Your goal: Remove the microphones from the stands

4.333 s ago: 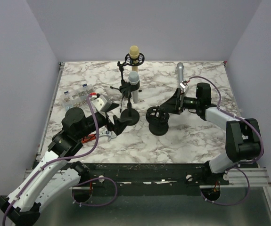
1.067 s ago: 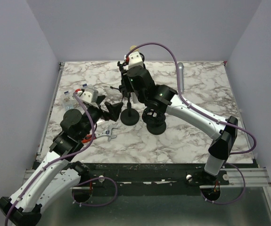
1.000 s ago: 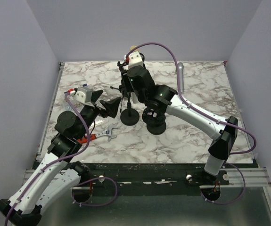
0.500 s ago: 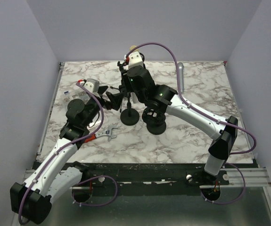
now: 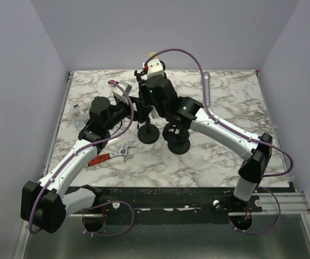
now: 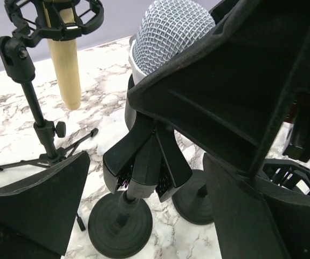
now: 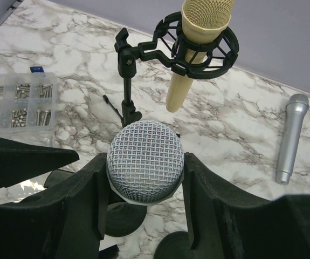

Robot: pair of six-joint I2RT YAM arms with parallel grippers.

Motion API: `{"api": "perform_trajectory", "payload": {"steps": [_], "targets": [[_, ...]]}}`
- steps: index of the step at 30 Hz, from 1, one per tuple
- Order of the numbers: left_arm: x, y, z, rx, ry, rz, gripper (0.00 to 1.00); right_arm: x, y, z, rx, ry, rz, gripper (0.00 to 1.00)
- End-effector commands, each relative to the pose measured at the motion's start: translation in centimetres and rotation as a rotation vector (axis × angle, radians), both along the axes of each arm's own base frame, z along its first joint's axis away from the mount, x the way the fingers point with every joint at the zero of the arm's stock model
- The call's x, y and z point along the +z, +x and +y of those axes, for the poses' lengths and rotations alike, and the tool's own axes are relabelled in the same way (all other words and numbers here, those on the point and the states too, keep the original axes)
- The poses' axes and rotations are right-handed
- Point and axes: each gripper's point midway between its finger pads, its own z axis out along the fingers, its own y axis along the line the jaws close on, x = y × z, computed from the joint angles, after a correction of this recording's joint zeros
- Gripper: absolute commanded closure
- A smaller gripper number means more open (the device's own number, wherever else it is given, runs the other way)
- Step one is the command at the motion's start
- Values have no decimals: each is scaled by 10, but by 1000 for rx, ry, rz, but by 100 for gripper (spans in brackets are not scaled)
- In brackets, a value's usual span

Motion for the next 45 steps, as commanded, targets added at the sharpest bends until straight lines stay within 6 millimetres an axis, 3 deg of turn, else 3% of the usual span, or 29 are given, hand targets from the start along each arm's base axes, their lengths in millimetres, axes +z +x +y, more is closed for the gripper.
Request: {"api": "perform_trajectory", "payload": {"steps": [1,4,6,7,8,9,13,17,21,28,33,37,42,45], "targets": [[6,4,-2,-17,27,-15,15,-4,-11,10,52,13,36,99],[4,5,-2,-16,31,-7,20,-1,-12,11,59,21,34,99],[1,7,0,-2,42,5,36,-1,-12,12,63,22,35,99],[0,8,1,3,53,9,57,0,-12,12,64,24,35,99],[0,10,2,11,63,9,87,0,-12,12,66,22,36,99],[-2,12,5,36,67,18,100,1,-12,12,67,24,34,99],[-8,12,6,42,79,21,100,8,-12,13,67,26,29,99],[-12,6,-2,23,109,17,100,29,-11,13,75,45,5,99],[-16,-1,-8,17,156,3,100,62,-10,11,74,69,-43,99],[-19,-4,-9,9,148,11,100,140,-20,-7,83,167,-154,99],[-22,-2,-10,14,142,31,100,199,-35,-45,36,261,-270,99],[-21,-2,-7,36,137,32,100,230,-49,-84,-20,306,-357,99],[-18,-3,-5,47,127,27,100,237,-68,-133,-105,367,-423,99],[-19,-3,-5,43,123,31,100,216,-72,-157,-179,340,-434,99]]}}
